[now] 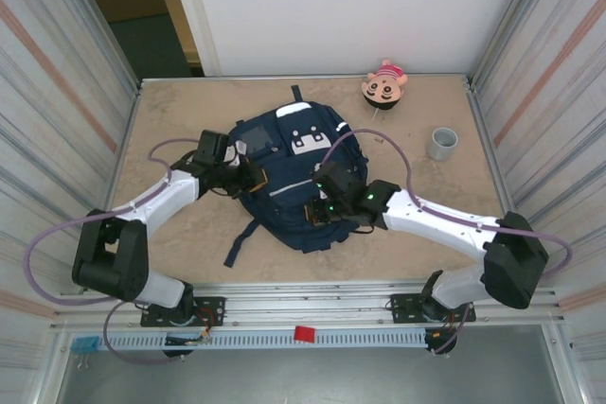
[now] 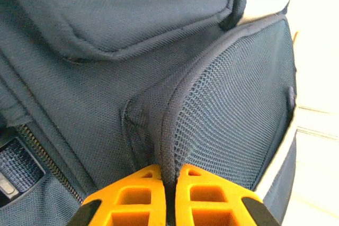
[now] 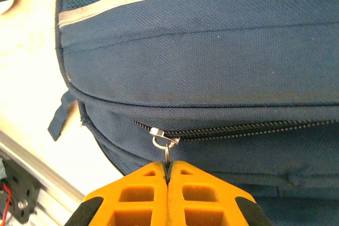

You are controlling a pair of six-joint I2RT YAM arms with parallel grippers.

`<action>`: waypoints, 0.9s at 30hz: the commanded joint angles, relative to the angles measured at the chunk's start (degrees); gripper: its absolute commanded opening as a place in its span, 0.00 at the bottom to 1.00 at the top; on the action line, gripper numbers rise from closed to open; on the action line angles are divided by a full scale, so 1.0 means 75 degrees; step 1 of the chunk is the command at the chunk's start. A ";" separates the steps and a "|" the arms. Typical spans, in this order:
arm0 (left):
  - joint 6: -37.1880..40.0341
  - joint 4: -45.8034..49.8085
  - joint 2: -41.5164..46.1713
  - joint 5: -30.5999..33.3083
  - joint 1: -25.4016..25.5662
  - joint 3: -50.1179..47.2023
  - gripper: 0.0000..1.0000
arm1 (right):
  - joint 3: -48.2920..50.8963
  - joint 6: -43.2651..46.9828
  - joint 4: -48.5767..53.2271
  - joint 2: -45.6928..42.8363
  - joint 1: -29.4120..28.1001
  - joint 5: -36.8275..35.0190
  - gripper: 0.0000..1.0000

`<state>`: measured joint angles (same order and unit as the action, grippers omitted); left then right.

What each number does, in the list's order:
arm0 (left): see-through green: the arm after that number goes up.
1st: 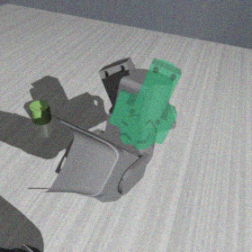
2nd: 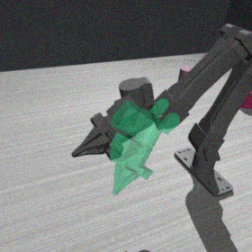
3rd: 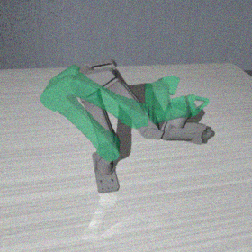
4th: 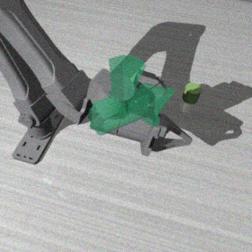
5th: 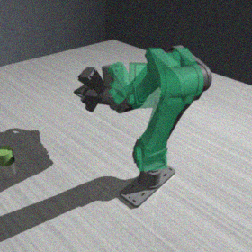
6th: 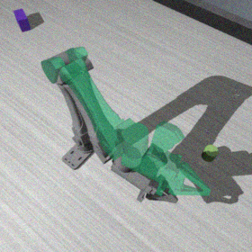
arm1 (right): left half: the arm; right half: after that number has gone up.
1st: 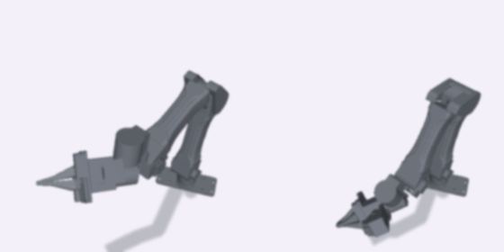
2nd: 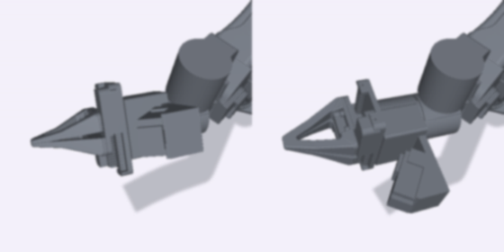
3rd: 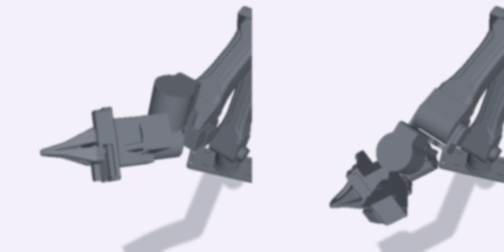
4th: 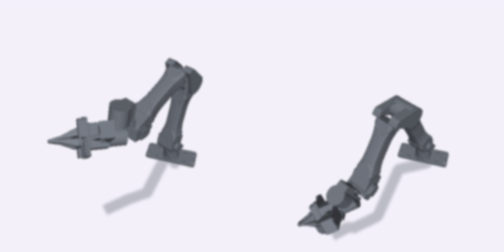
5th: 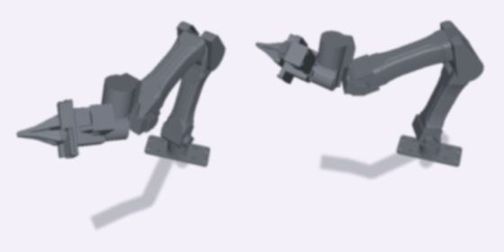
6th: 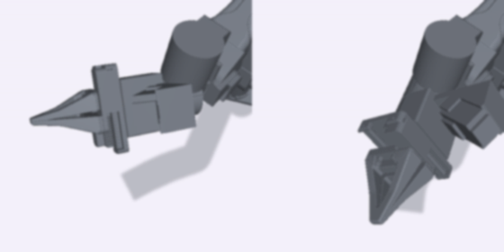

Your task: Pack the student bag

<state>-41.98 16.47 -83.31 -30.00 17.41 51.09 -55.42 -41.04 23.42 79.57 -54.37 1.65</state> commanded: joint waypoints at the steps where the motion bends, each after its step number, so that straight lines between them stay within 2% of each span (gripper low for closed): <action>1: 0.0737 -0.0050 -0.0119 0.0710 -0.0372 0.0642 0.07 | -0.0181 -0.0752 -0.0521 0.0227 -0.0181 -0.0228 0.00; 5: 0.0419 0.0158 0.0339 0.0420 -0.0371 0.0538 0.21 | -0.0370 -0.0906 -0.0627 0.0633 -0.0187 -0.0247 0.00; 8: -0.0295 0.0151 0.1208 0.0418 -0.0303 -0.0238 0.37 | -0.0448 -0.0840 -0.0591 0.0740 -0.0198 -0.0220 0.00; 12: -0.1328 0.0066 0.2371 0.0565 0.0098 -0.1303 0.48 | -0.0426 -0.0791 -0.0634 0.0723 -0.0204 -0.0185 0.00; 16: -0.2288 -0.0491 0.2721 0.0698 0.0697 -0.1864 0.50 | -0.0461 -0.0726 -0.0703 0.0775 -0.0215 -0.0006 0.00; 23: -0.2549 -0.1160 0.2124 0.0898 0.1128 -0.1652 0.49 | -0.0503 -0.0599 -0.0632 0.0840 -0.0237 0.0076 0.00; 25: -0.2627 -0.1379 0.1944 0.0910 0.1153 -0.1639 0.48 | -0.0498 -0.0588 -0.0624 0.0831 -0.0232 0.0094 0.00; 27: -0.2689 -0.1678 0.1729 0.0842 0.1171 -0.1643 0.41 | -0.0483 -0.0549 -0.0587 0.0795 -0.0228 0.0102 0.00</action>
<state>-60.40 8.27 -68.90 -24.21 25.87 37.74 -57.28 -45.98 18.90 85.38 -55.55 1.48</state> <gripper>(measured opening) 0.431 0.048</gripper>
